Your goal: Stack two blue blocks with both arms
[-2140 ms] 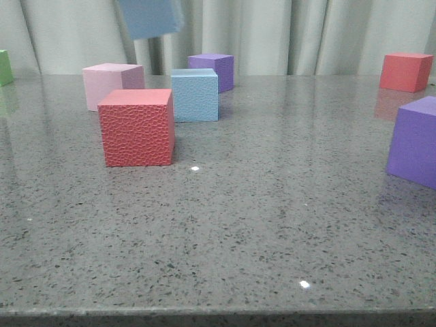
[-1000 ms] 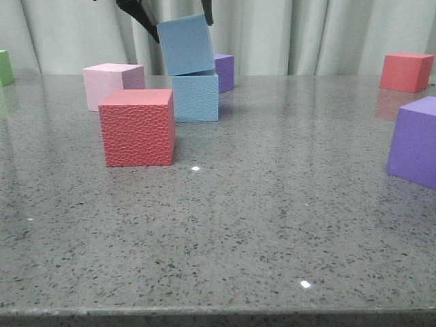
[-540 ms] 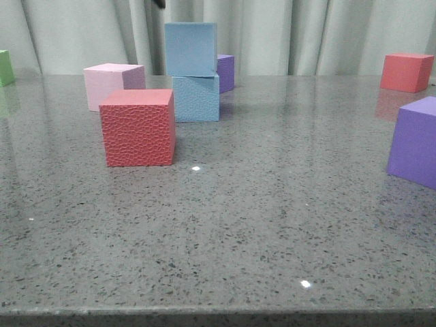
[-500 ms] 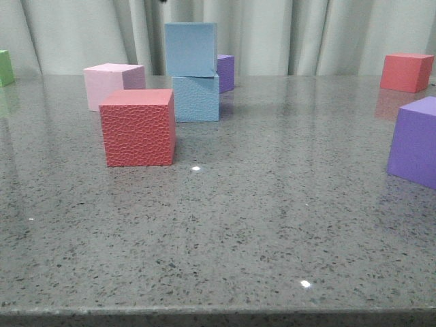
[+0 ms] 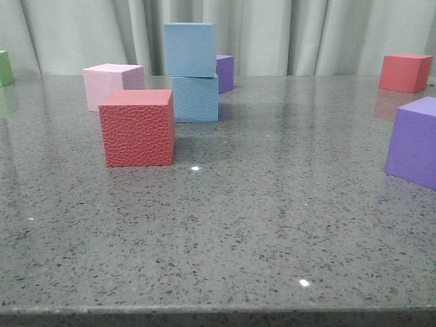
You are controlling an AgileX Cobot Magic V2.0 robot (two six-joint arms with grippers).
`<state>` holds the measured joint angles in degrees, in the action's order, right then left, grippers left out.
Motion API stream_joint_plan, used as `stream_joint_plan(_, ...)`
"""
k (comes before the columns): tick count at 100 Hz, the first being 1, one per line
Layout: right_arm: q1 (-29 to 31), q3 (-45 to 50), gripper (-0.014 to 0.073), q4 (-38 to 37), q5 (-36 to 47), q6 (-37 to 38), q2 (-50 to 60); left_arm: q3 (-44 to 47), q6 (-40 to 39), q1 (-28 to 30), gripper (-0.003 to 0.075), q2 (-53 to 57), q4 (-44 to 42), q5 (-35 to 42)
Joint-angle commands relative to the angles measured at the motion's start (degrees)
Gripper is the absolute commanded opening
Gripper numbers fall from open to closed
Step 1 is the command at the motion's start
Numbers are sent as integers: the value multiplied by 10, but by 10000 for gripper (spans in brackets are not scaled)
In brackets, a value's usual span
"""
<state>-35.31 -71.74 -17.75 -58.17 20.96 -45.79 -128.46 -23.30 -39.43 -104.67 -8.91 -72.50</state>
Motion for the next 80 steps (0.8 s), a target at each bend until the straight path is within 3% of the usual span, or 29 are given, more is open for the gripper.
stream_joint_plan(1,1,0,421,-22,61,-8,16,12,11,-16,524,66,-19,4)
stream_joint_plan(13,1,43,421,-22,93,-8,52,79,11,-38,452,135,-72,11)
stream_joint_plan(28,1,104,388,-22,135,3,101,197,-4,-44,345,230,-79,62)
stream_joint_plan(37,1,134,286,-22,140,5,132,273,-12,-44,272,293,-82,103)
stream_joint_plan(61,1,214,-113,-22,134,7,228,479,-53,-44,39,460,-101,188)
stream_joint_plan(68,1,235,-106,-22,133,7,258,536,-54,-44,-20,509,-101,215)
stream_joint_plan(80,1,268,-106,-32,138,7,305,632,-55,-44,-18,589,-97,267)
